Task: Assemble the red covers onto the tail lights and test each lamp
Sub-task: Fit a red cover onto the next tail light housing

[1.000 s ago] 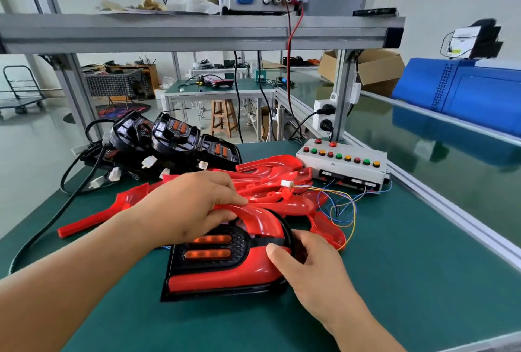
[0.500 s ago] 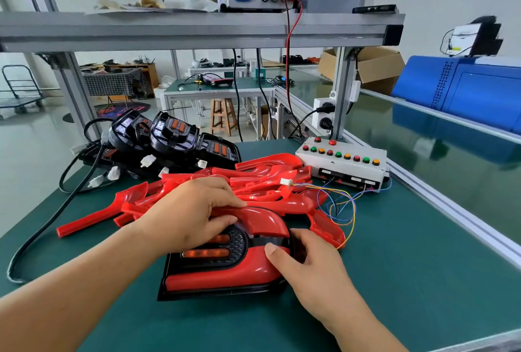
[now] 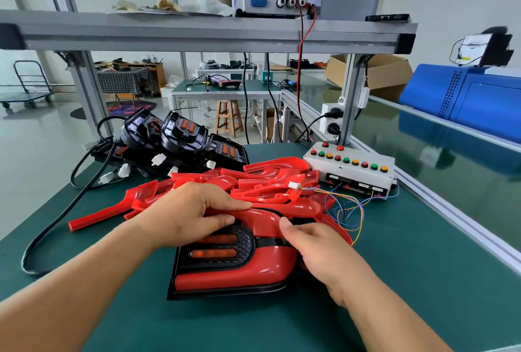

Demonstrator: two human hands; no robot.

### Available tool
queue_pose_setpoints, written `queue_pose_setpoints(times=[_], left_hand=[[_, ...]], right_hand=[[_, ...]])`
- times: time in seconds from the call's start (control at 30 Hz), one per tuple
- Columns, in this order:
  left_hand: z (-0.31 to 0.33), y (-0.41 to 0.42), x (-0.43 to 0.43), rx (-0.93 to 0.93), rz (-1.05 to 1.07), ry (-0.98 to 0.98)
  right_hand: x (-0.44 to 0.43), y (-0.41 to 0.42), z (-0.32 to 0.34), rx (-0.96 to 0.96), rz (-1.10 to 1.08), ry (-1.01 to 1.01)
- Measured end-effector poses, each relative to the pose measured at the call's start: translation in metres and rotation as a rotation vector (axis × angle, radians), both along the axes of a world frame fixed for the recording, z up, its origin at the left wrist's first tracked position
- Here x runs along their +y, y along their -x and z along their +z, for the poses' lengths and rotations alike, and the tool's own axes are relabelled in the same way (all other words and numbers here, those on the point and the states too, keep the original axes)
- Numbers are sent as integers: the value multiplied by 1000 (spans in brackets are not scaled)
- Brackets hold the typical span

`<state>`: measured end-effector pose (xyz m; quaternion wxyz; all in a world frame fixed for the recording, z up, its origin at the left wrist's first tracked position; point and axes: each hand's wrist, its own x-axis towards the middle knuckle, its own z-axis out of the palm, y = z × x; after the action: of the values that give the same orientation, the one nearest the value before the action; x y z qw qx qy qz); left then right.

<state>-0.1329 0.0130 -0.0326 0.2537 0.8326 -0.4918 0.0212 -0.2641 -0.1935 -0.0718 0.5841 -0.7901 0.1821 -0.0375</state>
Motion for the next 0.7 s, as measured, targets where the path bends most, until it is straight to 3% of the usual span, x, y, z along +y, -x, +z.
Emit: queue_pose_setpoints(times=[0.27, 0.43, 0.7], left_hand=[[-2, 1, 5, 41, -21, 11], [-8, 4, 29, 7, 146, 256], [-13, 12, 30, -64, 160, 314]], right_hand=[[3, -8, -5, 8, -82, 0], [5, -3, -11, -61, -94, -25], [8, -2, -18, -88, -118, 21]])
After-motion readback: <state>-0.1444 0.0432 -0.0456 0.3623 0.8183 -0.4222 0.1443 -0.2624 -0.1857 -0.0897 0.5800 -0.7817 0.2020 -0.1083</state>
